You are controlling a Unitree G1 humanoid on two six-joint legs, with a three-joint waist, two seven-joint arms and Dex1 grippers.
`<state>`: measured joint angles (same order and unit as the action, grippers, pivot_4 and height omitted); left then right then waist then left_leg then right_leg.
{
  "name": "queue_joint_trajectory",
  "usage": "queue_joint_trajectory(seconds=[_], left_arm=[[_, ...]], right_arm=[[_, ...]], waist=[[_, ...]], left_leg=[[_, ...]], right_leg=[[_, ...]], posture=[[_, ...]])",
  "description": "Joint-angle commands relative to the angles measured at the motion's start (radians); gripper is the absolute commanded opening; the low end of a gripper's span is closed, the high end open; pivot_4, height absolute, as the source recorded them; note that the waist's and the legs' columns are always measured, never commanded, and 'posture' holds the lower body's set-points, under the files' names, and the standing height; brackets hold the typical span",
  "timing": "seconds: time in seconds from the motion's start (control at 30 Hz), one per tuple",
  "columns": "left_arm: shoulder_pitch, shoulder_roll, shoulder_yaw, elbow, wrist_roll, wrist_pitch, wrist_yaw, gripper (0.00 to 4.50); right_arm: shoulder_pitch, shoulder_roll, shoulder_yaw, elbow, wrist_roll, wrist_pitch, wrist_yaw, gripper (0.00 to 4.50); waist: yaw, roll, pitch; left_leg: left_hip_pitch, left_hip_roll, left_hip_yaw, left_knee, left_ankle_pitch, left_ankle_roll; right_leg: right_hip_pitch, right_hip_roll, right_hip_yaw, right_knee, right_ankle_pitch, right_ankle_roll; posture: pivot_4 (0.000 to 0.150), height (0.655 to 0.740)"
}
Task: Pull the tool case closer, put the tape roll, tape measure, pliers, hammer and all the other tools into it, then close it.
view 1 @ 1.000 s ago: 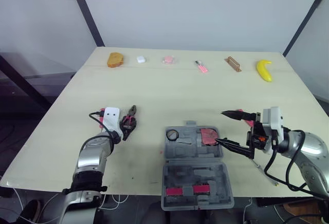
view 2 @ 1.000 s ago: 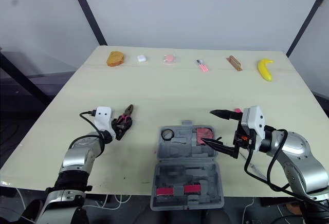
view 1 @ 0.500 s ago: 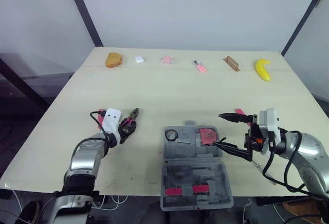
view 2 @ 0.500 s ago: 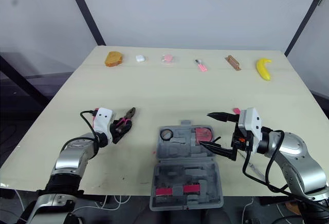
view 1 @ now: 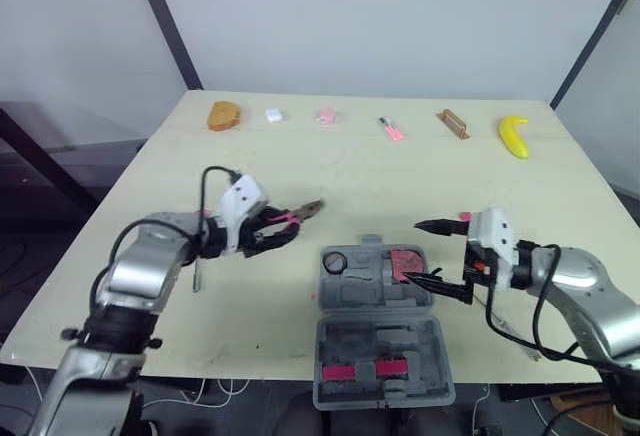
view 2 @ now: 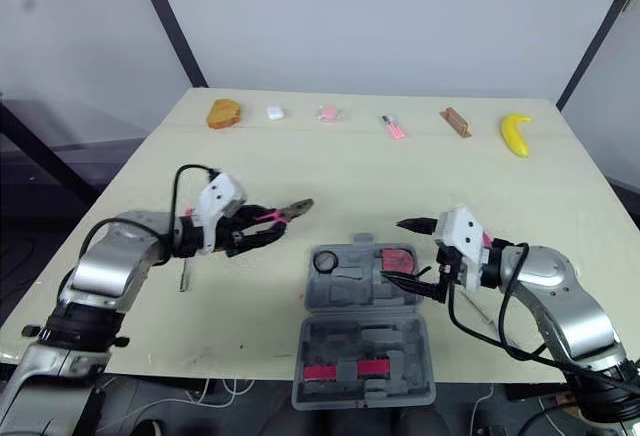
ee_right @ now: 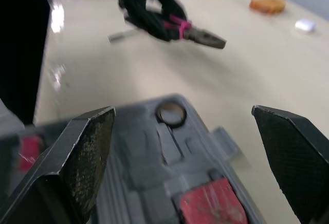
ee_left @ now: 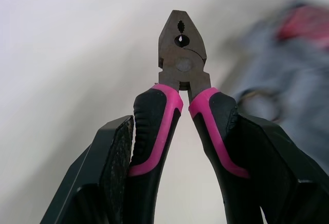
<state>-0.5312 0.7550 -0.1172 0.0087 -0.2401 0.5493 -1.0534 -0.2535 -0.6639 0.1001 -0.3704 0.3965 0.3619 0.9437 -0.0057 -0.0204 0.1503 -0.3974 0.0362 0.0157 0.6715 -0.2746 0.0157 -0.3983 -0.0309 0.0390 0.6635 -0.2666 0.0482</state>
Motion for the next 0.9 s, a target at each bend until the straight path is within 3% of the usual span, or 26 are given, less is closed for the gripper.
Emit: queue_joint_trajectory(seconds=[0.03,0.3,0.5,0.9], left_arm=[[-0.072,-0.015,-0.063,-0.011,-0.007,-0.044,-0.097,2.67],[-0.209,-0.14,-0.198,0.091,0.028,-0.117,-0.216,2.67],[-0.24,-0.197,-0.253,0.148,0.068,-0.17,-0.253,2.67],[-0.252,-0.222,-0.258,0.179,0.096,-0.206,-0.293,2.67]], right_arm=[[-0.03,-0.011,0.023,-0.004,-0.041,-0.003,-0.002,4.5],[-0.15,-0.044,0.149,0.05,-0.195,0.028,0.017,4.5],[-0.216,-0.033,0.21,0.056,-0.217,0.102,0.046,4.5],[-0.289,0.017,0.278,0.072,-0.26,0.268,0.021,4.5]], waist=[[-0.001,0.0,0.0],[-0.006,0.0,0.0],[-0.007,0.0,0.0],[-0.006,0.0,0.0]], left_leg=[[0.0,0.0,0.0,0.0,0.0,0.0],[-0.003,0.0,0.002,0.001,0.0,0.0],[-0.003,0.001,0.001,0.001,0.0,0.0],[-0.005,0.001,0.001,0.001,0.0,0.0]], right_leg=[[0.0,0.0,0.0,0.0,0.0,0.0],[-0.004,0.001,0.002,0.001,0.0,0.0],[-0.005,0.002,0.003,0.0,0.0,0.0],[-0.005,0.002,0.002,0.001,0.0,0.0]], posture=[[0.15,0.74],[0.15,0.74],[0.15,0.74],[0.15,0.74]])
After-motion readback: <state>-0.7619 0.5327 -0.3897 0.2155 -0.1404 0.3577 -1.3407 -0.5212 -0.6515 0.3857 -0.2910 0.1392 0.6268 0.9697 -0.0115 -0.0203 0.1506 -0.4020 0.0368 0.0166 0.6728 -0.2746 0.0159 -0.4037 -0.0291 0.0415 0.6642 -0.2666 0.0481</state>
